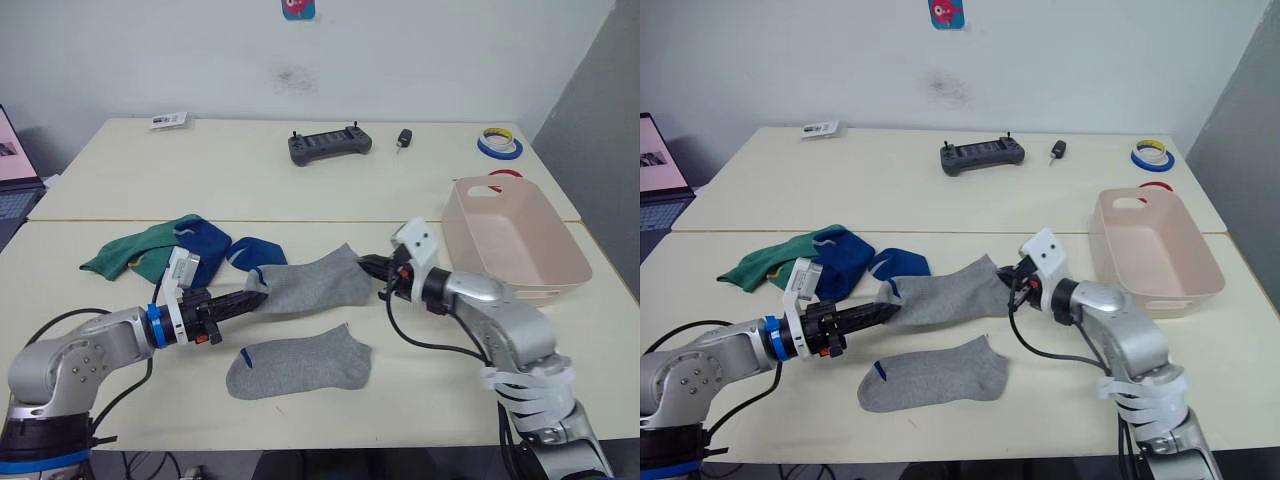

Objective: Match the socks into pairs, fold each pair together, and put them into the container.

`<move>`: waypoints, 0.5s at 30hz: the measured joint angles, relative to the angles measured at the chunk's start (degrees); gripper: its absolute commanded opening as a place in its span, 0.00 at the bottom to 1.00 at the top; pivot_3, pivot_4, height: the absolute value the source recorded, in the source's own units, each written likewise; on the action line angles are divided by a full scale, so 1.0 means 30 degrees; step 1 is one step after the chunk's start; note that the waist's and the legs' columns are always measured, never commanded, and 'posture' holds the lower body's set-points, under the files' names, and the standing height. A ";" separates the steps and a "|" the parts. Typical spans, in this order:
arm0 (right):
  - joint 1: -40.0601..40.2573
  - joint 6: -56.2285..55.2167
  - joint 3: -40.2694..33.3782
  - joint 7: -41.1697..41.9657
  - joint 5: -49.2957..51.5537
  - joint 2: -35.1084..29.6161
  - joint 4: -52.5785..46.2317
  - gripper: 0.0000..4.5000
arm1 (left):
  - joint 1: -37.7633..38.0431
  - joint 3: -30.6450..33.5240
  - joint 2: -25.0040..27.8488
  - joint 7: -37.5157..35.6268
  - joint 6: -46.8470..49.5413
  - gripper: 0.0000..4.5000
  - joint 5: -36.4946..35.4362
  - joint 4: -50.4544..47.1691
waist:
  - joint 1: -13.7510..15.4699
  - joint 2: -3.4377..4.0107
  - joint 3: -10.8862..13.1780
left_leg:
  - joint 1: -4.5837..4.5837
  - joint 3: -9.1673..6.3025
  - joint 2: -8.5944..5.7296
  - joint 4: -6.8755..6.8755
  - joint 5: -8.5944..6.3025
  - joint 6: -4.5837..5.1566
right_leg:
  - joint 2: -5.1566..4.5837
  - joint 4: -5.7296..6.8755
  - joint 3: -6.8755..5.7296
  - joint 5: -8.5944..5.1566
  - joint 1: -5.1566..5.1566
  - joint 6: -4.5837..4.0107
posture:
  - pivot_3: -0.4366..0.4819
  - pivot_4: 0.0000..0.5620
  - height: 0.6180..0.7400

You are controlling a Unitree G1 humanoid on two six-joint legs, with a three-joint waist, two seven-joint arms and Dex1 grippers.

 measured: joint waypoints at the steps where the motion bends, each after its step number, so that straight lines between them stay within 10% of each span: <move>1: 0.0308 0.0713 -0.0591 0.0093 0.0723 -0.0222 -0.0925 0.01 | 0.0002 0.0179 0.0531 -0.0251 0.0497 0.00 -0.0459 -0.0209 | 0.0003 0.0000 0.0001 | -0.0004 -0.0006 0.0001 -0.0006 0.0000 0.0001 | 0.0000 -0.0001 -0.0003 0.0000 -0.0001 0.0000 | 0.48 0.27 1.00; 7: 0.2499 0.5234 -0.3075 -0.0075 0.5104 -0.0869 -0.5422 0.01 | 0.1254 0.1387 0.2879 -0.1503 0.2465 0.00 -0.2406 -0.1501 | -0.0052 0.0024 0.0012 | 0.0018 -0.0011 0.0000 -0.0027 -0.0002 0.0005 | 0.0001 -0.0011 0.0010 -0.0001 0.0009 0.0001 | 0.48 0.27 1.00; 15: 0.5628 0.7064 -0.1728 -0.2761 0.6655 -0.0066 -0.7439 0.01 | 0.5403 0.1876 0.1883 -0.1364 0.2204 0.00 -0.2529 -0.2794 | -0.0031 0.0039 0.0015 | 0.0022 -0.0008 0.0003 -0.0028 -0.0002 0.0003 | -0.0001 -0.0021 0.0012 -0.0002 0.0006 0.0001 | 0.48 0.27 1.00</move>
